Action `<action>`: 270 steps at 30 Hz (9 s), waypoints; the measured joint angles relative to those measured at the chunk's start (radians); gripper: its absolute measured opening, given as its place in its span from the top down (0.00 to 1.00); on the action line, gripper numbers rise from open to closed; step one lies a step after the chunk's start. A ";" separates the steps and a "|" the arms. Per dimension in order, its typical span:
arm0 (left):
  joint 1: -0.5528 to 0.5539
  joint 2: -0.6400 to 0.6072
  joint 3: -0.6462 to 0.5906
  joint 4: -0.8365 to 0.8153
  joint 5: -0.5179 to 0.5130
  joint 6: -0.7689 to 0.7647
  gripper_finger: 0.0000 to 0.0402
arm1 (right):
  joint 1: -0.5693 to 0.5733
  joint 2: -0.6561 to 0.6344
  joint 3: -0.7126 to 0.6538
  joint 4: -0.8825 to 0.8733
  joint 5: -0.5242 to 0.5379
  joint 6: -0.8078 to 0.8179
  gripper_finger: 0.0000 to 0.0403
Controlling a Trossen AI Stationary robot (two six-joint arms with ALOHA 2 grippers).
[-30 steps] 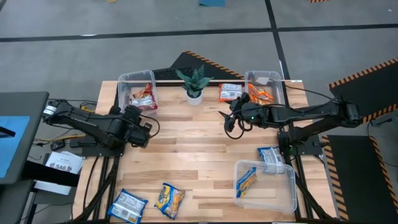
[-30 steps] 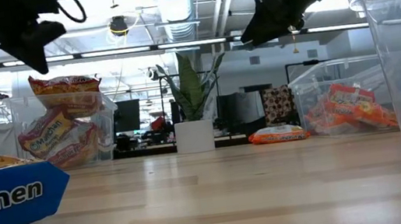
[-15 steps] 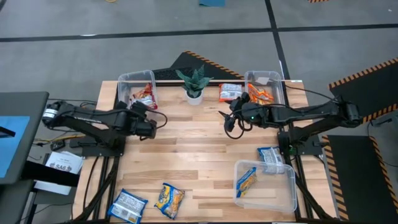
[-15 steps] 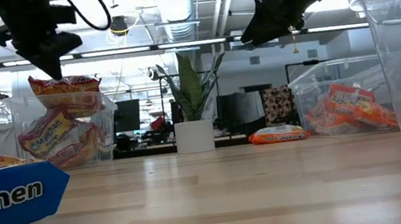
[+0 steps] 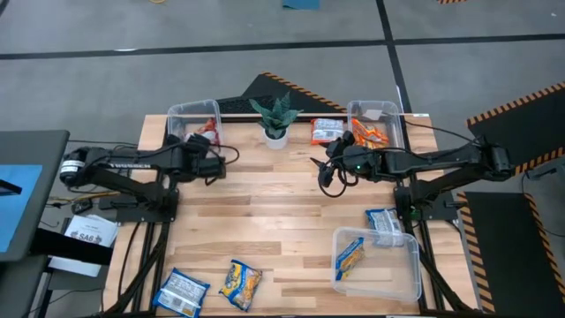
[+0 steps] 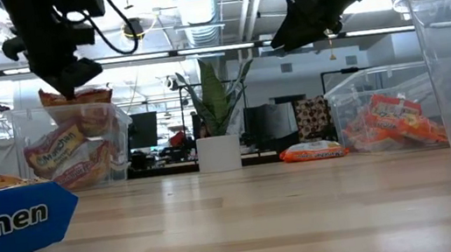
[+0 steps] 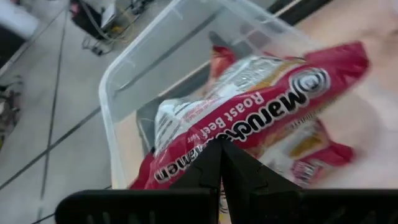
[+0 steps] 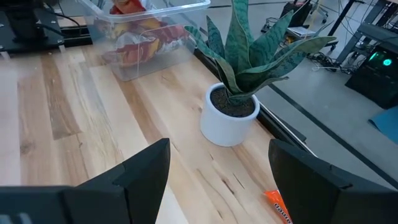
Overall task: Sort Maruchan noodles
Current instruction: Put the blue noodle pack in the bottom right transparent bin
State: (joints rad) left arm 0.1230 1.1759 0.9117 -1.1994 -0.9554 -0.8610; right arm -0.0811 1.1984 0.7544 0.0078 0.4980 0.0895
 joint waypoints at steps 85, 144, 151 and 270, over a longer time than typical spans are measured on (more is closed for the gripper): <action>-0.745 0.443 0.098 0.934 0.887 0.585 0.32 | 0.115 0.000 0.001 -0.051 -0.029 0.060 0.27; -0.715 0.330 0.178 0.738 0.593 0.790 1.00 | 0.106 0.000 0.001 -0.060 -0.026 0.042 0.27; -0.666 0.295 0.178 0.837 0.593 0.942 1.00 | 0.106 0.000 0.001 -0.060 -0.026 0.042 0.27; -0.467 -0.348 -0.435 1.522 0.476 1.018 1.00 | 0.948 0.010 0.507 -0.952 -0.167 0.611 0.97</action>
State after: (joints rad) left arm -0.3439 0.8280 0.4763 0.3227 -0.4790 0.1568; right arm 0.8670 1.2080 1.2613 -0.9446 0.3311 0.7001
